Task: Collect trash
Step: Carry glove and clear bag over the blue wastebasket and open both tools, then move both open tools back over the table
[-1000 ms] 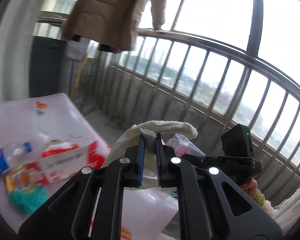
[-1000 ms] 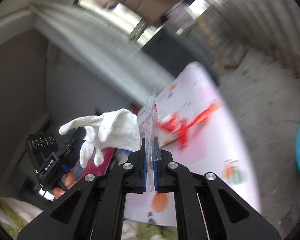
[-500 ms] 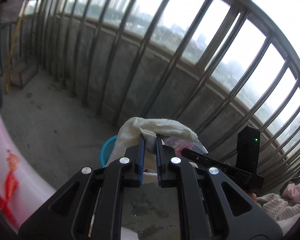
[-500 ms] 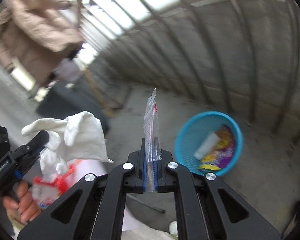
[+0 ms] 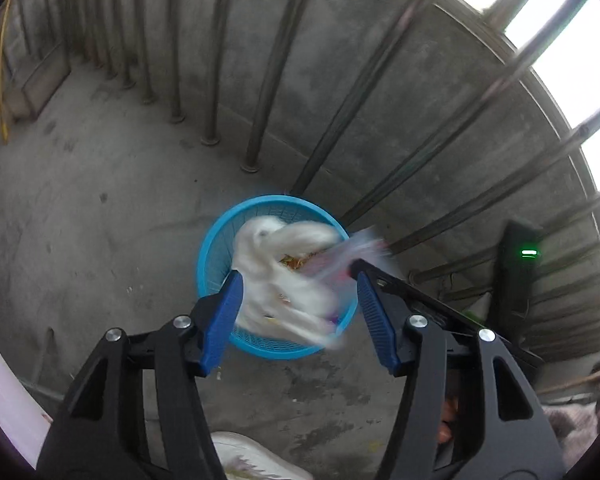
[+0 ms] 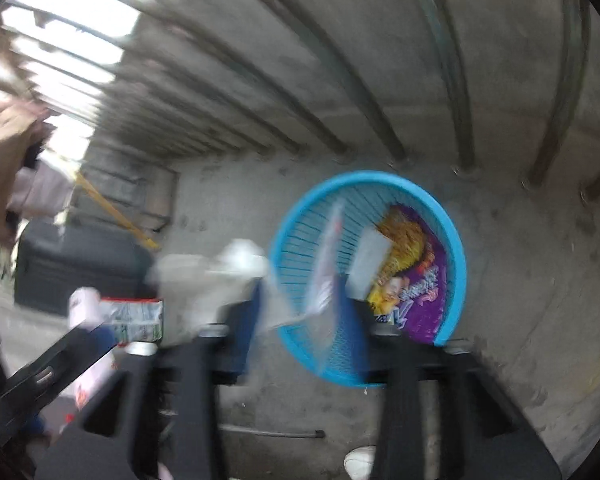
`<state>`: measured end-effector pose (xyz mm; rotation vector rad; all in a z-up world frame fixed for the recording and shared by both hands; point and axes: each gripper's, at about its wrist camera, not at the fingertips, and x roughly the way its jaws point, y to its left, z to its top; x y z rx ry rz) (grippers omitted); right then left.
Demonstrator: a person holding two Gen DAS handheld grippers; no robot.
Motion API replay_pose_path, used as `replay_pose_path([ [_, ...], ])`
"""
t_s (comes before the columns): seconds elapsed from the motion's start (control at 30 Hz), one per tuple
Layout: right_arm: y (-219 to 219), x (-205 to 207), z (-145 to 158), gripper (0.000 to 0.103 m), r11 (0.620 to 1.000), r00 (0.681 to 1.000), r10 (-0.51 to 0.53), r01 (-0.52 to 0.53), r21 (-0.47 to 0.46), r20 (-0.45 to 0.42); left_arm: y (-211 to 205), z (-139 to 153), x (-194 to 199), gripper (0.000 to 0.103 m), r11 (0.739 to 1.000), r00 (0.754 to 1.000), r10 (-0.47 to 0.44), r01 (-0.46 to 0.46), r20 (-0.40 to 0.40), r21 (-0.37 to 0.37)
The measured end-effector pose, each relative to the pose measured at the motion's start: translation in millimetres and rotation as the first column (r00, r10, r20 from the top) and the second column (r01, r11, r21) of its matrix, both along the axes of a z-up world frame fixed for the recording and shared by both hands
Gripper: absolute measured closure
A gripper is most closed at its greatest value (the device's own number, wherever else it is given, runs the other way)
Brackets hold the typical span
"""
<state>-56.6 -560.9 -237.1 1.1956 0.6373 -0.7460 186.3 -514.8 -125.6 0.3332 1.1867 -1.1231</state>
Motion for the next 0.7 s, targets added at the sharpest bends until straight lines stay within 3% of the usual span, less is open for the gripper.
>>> replay_pose_path([
  [0.07, -2.7, 0.0, -14.3, 0.051, 1.000, 1.000, -0.010, 0.010, 0.015, -0.018, 12.4, 4.0, -3.1, 0.041, 1.000, 1.000, 0.008, -0.008, -0.001, -0.028],
  [0.27, 13.0, -11.7, -25.7, 0.046, 0.996, 1.000, -0.008, 0.006, 0.087, 0.025, 48.6, 40.1, -22.4, 0.036, 0.996, 0.983, 0.007, 0.009, 0.181, -0.087],
  [0.43, 39.1, -9.6, 17.0, 0.046, 0.995, 0.990, 0.100, -0.102, 0.019, 0.103, 96.6, 93.0, -41.1, 0.030, 0.990, 0.958, 0.009, 0.031, 0.285, -0.136],
  [0.47, 45.9, -4.5, 29.6, 0.046, 0.988, 0.979, 0.155, -0.155, -0.011, 0.129, 116.9, 107.0, -46.5, 0.025, 0.987, 0.944, 0.026, 0.028, 0.330, -0.159],
  [0.57, 70.3, 14.5, 68.6, 0.045, 0.944, 0.928, 0.326, -0.308, -0.123, 0.180, 175.5, 133.8, -56.5, 0.024, 0.980, 0.909, 0.083, 0.000, 0.408, -0.199],
  [0.7, 113.9, 48.0, 121.8, 0.043, 0.842, 0.824, 0.528, -0.478, -0.248, 0.205, 257.1, 149.2, -54.1, 0.024, 0.967, 0.900, 0.195, -0.111, 0.390, -0.229],
])
